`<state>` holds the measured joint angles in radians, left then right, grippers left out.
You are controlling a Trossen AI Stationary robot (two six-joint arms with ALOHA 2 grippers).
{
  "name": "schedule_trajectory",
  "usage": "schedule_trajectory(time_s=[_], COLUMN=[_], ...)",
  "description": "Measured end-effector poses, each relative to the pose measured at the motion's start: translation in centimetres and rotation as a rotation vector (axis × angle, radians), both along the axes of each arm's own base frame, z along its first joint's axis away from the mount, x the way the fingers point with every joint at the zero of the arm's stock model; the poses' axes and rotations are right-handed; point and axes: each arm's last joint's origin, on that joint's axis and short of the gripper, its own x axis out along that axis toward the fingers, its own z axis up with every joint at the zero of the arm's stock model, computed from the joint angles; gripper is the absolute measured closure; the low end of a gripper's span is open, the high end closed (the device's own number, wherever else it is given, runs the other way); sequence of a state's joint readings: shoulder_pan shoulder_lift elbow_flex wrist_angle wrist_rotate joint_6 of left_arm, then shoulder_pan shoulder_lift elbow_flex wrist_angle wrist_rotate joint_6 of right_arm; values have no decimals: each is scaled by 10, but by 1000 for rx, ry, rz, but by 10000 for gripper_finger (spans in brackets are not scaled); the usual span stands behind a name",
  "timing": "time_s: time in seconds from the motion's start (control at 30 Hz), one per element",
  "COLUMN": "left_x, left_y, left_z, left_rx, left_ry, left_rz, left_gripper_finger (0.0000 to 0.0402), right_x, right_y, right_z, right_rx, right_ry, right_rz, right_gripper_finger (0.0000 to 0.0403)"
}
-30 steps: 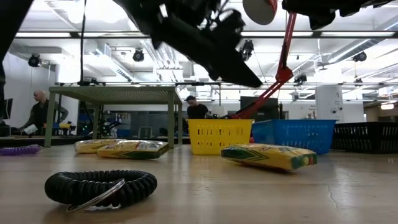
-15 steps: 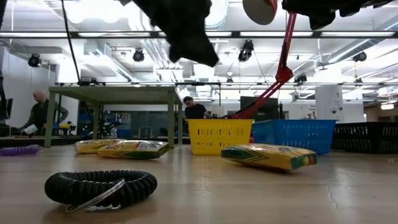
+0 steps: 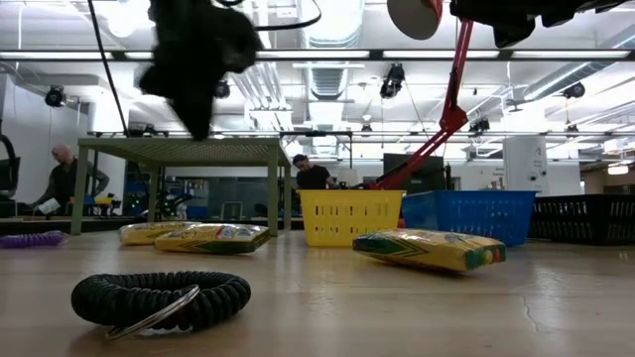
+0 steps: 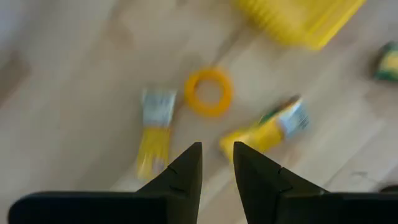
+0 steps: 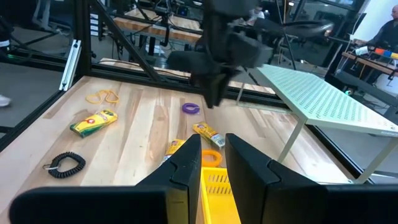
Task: Pick & Place Office Desk Supplies
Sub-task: Put the yellow rubber band into the blue basket
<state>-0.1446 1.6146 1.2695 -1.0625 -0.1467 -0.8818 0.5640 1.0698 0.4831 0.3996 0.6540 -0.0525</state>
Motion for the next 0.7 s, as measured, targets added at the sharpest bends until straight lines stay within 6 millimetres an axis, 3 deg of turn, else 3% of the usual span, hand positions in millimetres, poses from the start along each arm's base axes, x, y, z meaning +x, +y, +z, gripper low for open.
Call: schedule_trajectory(time_s=[0.4,0.7], left_x=[-40,-67], left_y=[-86,-131], left_z=[-2,-2], left_rx=[-45,-189], left_ry=[110,168], left_rz=[95,322], left_gripper_finger=[304,304], right_x=[0,0], right_y=[0,0], right_z=[0,0], right_rx=[0,0], right_ry=[0,0], right_rz=[0,0], right_gripper_finger=[335,335])
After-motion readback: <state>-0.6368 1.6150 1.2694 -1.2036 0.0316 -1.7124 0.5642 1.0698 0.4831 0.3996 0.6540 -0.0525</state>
